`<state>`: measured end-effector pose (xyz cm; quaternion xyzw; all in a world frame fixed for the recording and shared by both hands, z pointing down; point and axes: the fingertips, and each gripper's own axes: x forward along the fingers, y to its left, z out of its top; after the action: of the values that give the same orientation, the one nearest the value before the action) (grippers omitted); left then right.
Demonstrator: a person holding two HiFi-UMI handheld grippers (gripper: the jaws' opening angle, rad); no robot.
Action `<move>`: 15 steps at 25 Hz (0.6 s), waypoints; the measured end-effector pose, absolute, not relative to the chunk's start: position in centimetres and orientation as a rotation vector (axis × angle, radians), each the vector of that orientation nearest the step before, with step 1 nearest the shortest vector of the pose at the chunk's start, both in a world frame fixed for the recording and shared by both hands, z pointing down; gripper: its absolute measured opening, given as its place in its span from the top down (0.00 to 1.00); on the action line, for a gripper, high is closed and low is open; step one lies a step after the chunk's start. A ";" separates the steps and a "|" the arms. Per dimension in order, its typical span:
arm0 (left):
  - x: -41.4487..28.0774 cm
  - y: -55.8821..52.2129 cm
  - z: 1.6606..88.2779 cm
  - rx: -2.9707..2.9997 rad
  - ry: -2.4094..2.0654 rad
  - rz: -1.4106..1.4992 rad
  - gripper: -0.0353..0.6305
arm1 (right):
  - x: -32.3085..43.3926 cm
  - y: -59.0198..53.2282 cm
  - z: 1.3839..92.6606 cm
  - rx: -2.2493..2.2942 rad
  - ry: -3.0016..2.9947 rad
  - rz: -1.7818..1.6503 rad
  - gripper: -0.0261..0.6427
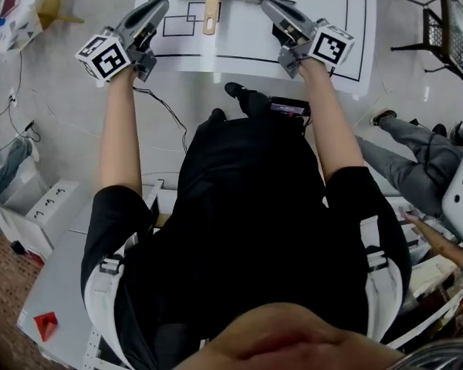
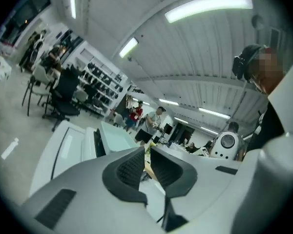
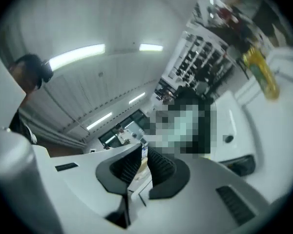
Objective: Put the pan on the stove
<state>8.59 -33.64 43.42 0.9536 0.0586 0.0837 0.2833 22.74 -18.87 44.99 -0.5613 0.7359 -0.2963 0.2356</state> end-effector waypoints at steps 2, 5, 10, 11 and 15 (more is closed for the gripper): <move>6.2 -33.3 40.1 2.648 0.061 0.119 0.90 | 22.6 -16.7 42.3 -1.716 2.036 -0.643 0.89; 2.0 -33.0 36.0 2.796 -0.128 -0.023 0.92 | 21.4 -13.4 39.4 -1.992 2.009 -0.392 0.90; -3.7 -30.0 32.4 2.922 -0.238 -0.169 0.92 | 16.1 -9.0 34.9 -2.268 2.013 -0.052 0.90; -4.4 -29.0 32.4 2.925 -0.225 -0.170 0.92 | 14.9 -8.2 34.3 -2.301 2.013 0.001 0.89; -7.2 -24.9 34.0 2.879 -0.195 -0.183 0.92 | 11.1 -4.4 33.5 -2.431 1.971 0.141 0.90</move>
<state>-7.18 -24.90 34.04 0.9879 -0.0670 -0.0629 0.1246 11.10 -4.39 33.52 -0.7759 0.6292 0.0449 0.0043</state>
